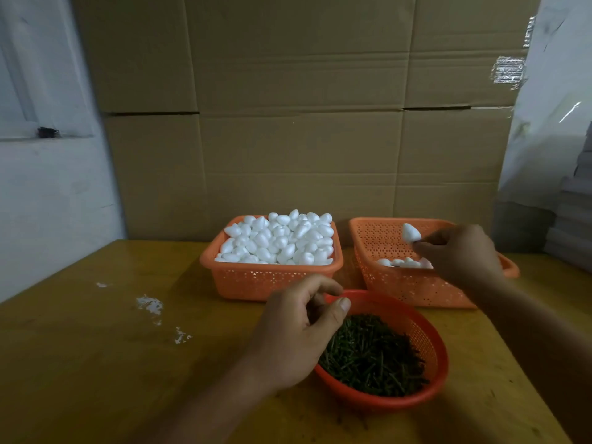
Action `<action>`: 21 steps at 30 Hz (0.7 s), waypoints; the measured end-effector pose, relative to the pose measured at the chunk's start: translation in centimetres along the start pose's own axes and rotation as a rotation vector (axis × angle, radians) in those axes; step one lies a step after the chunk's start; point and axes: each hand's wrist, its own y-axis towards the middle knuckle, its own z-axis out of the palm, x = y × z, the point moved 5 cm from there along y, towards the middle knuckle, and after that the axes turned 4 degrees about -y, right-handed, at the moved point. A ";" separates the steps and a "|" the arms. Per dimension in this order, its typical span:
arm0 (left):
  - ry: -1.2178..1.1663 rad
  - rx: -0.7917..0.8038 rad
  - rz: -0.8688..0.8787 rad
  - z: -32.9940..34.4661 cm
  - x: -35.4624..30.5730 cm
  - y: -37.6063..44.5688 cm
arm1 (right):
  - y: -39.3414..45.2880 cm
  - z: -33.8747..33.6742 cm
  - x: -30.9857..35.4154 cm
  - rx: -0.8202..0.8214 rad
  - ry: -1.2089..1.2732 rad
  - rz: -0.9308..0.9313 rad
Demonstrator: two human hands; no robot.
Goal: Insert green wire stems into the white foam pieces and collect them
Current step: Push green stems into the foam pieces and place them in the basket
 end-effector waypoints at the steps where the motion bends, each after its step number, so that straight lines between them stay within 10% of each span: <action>1: 0.000 0.003 0.001 0.0 0.0 0.0 | 0.7 0.1 -0.4 0.024 -0.050 0.027; 21: 0.038 0.024 0.040 0.1 -0.4 -0.2 | 3.3 1.8 -1.6 0.214 -0.456 0.060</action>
